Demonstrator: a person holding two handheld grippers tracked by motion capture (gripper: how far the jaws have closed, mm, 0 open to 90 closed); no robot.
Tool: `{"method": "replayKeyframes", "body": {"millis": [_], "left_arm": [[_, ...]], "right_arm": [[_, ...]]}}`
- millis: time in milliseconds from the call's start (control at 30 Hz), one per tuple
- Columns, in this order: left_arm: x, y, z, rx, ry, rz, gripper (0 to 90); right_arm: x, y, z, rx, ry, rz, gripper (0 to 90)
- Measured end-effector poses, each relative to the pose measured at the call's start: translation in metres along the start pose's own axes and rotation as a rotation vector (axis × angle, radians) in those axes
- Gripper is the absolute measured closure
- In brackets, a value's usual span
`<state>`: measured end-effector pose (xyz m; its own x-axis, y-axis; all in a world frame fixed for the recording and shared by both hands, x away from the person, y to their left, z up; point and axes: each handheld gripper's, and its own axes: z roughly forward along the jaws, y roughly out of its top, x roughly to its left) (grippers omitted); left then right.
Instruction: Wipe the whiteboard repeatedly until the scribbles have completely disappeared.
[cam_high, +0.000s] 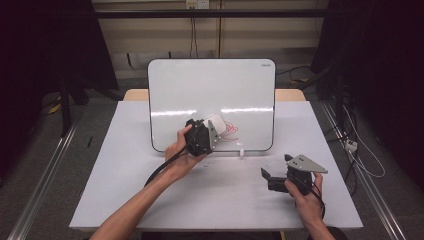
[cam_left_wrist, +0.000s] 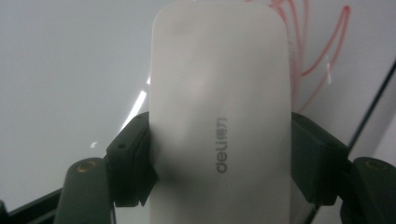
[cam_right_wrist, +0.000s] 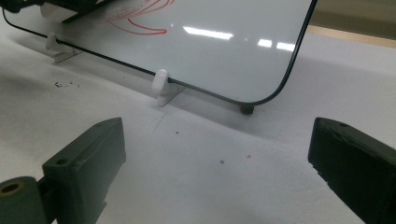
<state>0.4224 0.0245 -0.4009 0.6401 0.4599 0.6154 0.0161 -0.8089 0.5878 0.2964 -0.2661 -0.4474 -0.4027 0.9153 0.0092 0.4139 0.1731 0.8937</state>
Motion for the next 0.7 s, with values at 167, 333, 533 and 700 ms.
{"method": "replayKeyframes", "body": {"millis": [167,333,533,700], "left_arm": [[0.021,0.0,-0.002,0.004,0.028,-0.046,31.0],[0.025,0.002,-0.001,0.003,0.041,-0.087,31.0],[0.023,0.004,0.0,0.008,0.051,-0.103,31.0],[0.014,0.011,0.004,-0.005,0.035,-0.083,31.0]], "right_arm": [[0.0,0.0,0.0,0.0,-0.001,-0.001,4.0],[0.0,0.0,0.0,0.001,-0.002,-0.001,4.0],[0.001,0.0,0.001,0.001,-0.001,-0.001,4.0],[0.0,0.0,0.001,0.0,-0.003,-0.001,4.0]]}}
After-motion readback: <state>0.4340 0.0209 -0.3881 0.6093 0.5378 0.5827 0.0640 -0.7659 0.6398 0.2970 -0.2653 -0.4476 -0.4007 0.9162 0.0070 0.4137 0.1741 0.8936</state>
